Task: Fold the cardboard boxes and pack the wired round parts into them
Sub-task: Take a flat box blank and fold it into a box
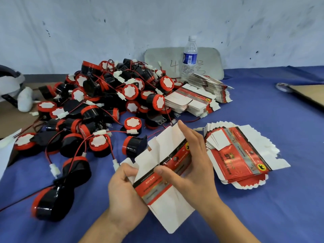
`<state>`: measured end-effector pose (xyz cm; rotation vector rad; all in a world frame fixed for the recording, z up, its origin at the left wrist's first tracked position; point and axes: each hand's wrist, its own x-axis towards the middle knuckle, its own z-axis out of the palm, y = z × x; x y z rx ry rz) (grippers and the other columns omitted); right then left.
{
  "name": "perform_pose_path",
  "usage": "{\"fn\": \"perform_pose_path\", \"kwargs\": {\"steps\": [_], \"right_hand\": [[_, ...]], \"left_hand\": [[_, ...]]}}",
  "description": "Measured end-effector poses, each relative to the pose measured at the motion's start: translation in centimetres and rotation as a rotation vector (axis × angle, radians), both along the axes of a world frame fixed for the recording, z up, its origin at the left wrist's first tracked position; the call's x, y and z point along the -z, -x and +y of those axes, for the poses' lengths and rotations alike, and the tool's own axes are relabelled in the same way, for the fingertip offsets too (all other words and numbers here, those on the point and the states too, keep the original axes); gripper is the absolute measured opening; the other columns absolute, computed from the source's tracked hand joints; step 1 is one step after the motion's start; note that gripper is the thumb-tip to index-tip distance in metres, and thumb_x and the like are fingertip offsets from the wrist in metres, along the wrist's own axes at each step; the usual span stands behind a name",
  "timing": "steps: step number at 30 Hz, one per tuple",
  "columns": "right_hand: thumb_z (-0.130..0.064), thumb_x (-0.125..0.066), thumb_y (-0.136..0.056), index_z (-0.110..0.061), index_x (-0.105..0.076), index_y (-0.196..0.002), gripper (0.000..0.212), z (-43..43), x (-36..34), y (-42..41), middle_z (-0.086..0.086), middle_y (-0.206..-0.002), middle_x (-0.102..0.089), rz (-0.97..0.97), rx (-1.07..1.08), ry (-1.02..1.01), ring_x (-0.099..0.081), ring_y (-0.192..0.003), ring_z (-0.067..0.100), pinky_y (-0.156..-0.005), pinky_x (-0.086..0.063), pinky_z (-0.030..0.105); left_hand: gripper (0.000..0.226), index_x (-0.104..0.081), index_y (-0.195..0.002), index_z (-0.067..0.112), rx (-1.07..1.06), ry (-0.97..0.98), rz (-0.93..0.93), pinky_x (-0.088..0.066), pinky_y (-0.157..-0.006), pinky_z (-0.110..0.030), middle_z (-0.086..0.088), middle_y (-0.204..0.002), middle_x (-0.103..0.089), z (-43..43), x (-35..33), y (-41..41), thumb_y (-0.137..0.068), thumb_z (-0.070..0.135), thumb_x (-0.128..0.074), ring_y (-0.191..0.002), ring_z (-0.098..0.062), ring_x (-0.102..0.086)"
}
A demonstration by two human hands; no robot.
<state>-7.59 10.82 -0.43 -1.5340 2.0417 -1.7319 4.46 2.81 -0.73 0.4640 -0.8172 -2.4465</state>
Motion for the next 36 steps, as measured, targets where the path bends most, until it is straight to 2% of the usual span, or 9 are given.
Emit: {"fn": "perform_pose_path", "kwargs": {"steps": [14,17,20,23,25,28,29,33,36], "right_hand": [[-0.062,-0.064,-0.071,-0.045,-0.032,-0.139,0.077,0.2,-0.8,-0.6,-0.016,-0.138,-0.039,0.056,-0.059,-0.061,-0.043,-0.12,-0.01,-0.095,-0.051,0.03],[-0.059,-0.068,-0.071,-0.048,-0.032,-0.141,0.079,0.3,-0.7,-1.3,-0.022,-0.133,-0.046,-0.033,-0.177,-0.06,-0.05,-0.121,0.0,-0.095,-0.05,0.036],[-0.054,-0.074,-0.066,-0.053,-0.021,-0.145,0.095,0.3,-0.4,-2.9,-0.03,-0.137,-0.045,-0.029,-0.387,-0.133,-0.048,-0.125,-0.003,-0.1,-0.046,0.028],[-0.027,-0.075,-0.072,-0.051,-0.014,-0.148,0.1,0.2,0.3,-3.7,-0.037,-0.126,-0.048,-0.002,-0.565,-0.224,-0.054,-0.109,-0.008,-0.085,-0.045,0.015],[-0.004,-0.058,-0.075,-0.048,-0.035,-0.143,0.084,0.2,-0.2,-3.4,-0.029,-0.097,-0.056,-0.245,-0.67,-0.173,-0.051,-0.076,-0.003,-0.068,-0.039,0.013],[0.005,-0.047,-0.078,-0.033,-0.078,-0.087,0.05,0.4,-1.8,-1.7,-0.01,-0.079,-0.07,-0.882,-0.608,-0.038,-0.061,-0.065,0.004,-0.059,-0.048,0.018],[-0.001,-0.051,-0.076,-0.023,-0.078,-0.071,0.035,0.5,-2.0,-0.7,-0.002,-0.072,-0.071,-1.114,-0.589,0.004,-0.066,-0.062,0.011,-0.056,-0.052,0.021],[-0.019,-0.059,-0.072,-0.014,-0.073,-0.058,0.021,0.6,-0.7,2.1,0.012,-0.071,-0.072,-1.437,-0.406,0.109,-0.07,-0.061,0.023,-0.056,-0.058,0.031],[-0.018,-0.064,-0.074,-0.004,-0.074,-0.091,0.024,0.0,-0.1,2.3,0.02,-0.092,-0.072,-1.478,-0.407,0.087,-0.072,-0.074,0.031,-0.064,-0.06,0.039]], "left_hand": [[0.058,-0.077,-0.068,0.039,-0.467,0.36,-0.297,-0.051,-0.044,-0.021,0.003,-0.069,-0.074,-0.1,-0.1,-0.5,-0.095,0.019,-0.029,-0.061,-0.01,-0.071],[0.047,-0.078,-0.093,0.031,-0.406,0.373,-0.161,-0.055,-0.051,-0.024,0.001,-0.082,-0.076,-0.1,0.3,-0.1,-0.088,0.018,-0.033,-0.07,-0.013,-0.073],[0.06,-0.045,-0.14,0.032,-0.318,0.325,-0.039,-0.058,-0.071,-0.029,0.006,-0.11,-0.072,0.7,-0.2,0.3,-0.081,0.045,-0.046,-0.095,-0.014,-0.07],[0.042,-0.044,-0.132,0.042,-0.427,0.407,-0.138,-0.051,-0.079,-0.031,0.006,-0.116,-0.064,0.4,-1.0,1.4,-0.09,0.046,-0.045,-0.097,-0.021,-0.065],[0.029,-0.041,-0.129,0.033,-0.499,0.543,-0.203,-0.047,-0.072,-0.022,-0.001,-0.109,-0.057,0.2,-1.2,1.1,-0.1,0.038,-0.039,-0.085,-0.019,-0.055],[0.116,-0.007,-0.149,0.032,-0.485,0.848,-0.34,-0.046,-0.087,-0.011,-0.003,-0.146,-0.037,-0.1,0.1,1.2,-0.062,0.074,-0.069,-0.121,-0.013,-0.051],[0.121,0.0,-0.147,0.042,-0.469,0.874,-0.339,-0.047,-0.09,-0.013,0.004,-0.152,-0.032,0.1,0.5,1.3,-0.057,0.069,-0.076,-0.128,-0.007,-0.048],[0.083,-0.043,-0.135,0.047,-0.318,0.621,-0.262,-0.056,-0.067,-0.022,0.005,-0.125,-0.066,0.4,1.8,1.2,-0.06,0.046,-0.081,-0.1,-0.01,-0.069],[0.037,-0.075,-0.086,0.029,-0.2,0.507,-0.319,-0.056,-0.057,-0.023,-0.003,-0.089,-0.076,0.1,2.1,1.3,-0.052,0.044,-0.075,-0.076,-0.017,-0.074]]}}
